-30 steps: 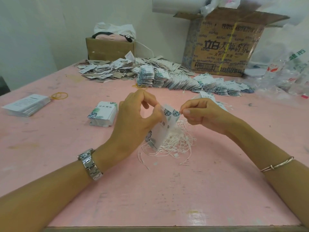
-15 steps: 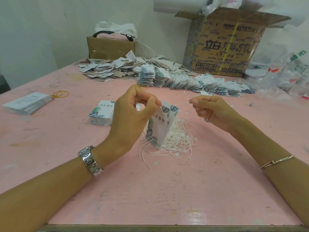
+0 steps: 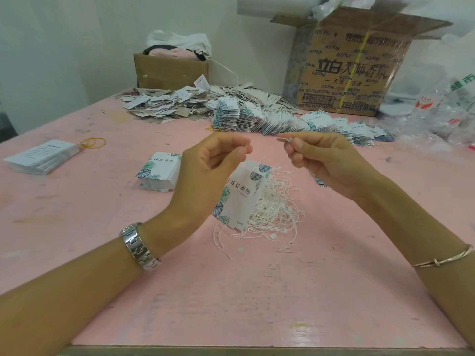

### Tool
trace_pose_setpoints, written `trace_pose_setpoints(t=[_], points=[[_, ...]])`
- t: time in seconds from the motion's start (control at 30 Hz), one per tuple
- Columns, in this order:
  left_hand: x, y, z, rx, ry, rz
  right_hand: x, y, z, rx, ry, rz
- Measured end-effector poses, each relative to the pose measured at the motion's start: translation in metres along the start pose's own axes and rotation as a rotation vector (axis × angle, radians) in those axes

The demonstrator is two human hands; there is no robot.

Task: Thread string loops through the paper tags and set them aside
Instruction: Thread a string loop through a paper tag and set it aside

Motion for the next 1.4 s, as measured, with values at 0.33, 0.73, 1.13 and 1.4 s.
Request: trace_pose_setpoints(t=[0.33,0.73,1.13,1.4], points=[[0.008,0.008,-0.007,-0.034,-0.031,0.073,-0.01,0.024,-0.008,-0.035,-0.119,-0.192],[0.007,0.011,-0.009,-0.065,-0.06,0.095,-0.011,0.036,-0.013,-0.045,-0.208,-0.31],[0.007,0.012,-0.01,-0.048,-0.071,0.093,-0.008,0.037,-0.013,-0.047,-0.206,-0.319],[0.007,0.011,-0.01,-0.034,-0.068,0.103,-0.003,0.041,-0.014,-0.013,-0.228,-0.316]])
Point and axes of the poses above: each hand's wrist, its own z-axis towards the middle knuckle, its own y-axis out of the palm, x = y × z, the point moved 2 cm from there along z, towards the middle knuckle, and after that the axes turned 1 degree about z, right-handed, at the moved point
